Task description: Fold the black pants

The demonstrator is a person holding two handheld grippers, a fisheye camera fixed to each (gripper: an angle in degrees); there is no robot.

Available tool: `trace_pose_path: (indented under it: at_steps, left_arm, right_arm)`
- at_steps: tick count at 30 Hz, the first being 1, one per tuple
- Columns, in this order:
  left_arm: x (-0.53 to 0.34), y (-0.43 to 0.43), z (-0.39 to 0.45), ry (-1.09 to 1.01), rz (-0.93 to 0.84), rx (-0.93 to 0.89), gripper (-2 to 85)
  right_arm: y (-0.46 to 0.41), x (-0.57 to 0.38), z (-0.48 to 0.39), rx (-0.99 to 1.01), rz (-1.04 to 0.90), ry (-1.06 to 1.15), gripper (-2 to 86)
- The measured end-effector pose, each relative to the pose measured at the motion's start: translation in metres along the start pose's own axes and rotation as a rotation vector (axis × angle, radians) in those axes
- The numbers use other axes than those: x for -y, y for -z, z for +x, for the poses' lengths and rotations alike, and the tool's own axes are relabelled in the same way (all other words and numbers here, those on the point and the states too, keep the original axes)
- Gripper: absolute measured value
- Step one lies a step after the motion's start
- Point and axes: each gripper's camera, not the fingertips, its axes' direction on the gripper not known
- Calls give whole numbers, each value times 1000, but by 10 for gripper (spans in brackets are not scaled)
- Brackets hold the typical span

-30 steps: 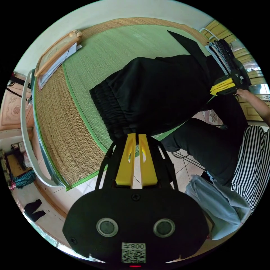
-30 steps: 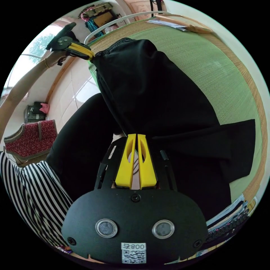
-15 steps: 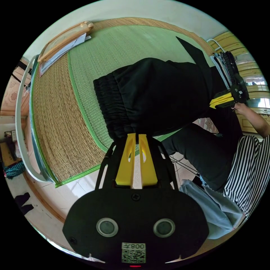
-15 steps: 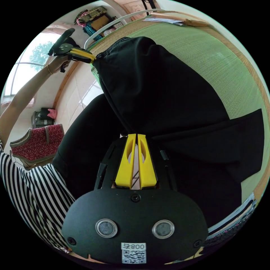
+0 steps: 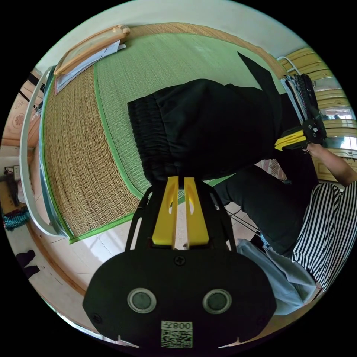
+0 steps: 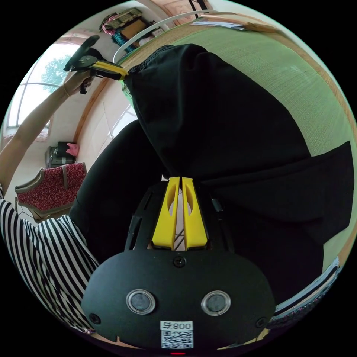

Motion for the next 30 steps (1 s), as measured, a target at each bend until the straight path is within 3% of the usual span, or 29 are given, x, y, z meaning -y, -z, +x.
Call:
trace_pose_path:
  at_steps: [10, 16, 19, 23, 30]
  left_arm:
    - [-37, -8, -24, 48, 195, -45, 8]
    - [-26, -54, 12, -32, 286, -169, 2]
    - [-8, -94, 28, -63, 242, -235, 1]
    - [1, -153, 30, -74, 84, -180, 1]
    - [-8, -182, 0, -4, 132, -243, 3]
  right_arm:
    - [10, -20, 6, 4, 15, -13, 9]
    - [21, -34, 15, 35, 43, -39, 11]
    - [28, -40, 19, 46, 55, -48, 14]
    - [38, -49, 25, 67, 76, -62, 17]
    - [65, -78, 51, 189, 135, -134, 9]
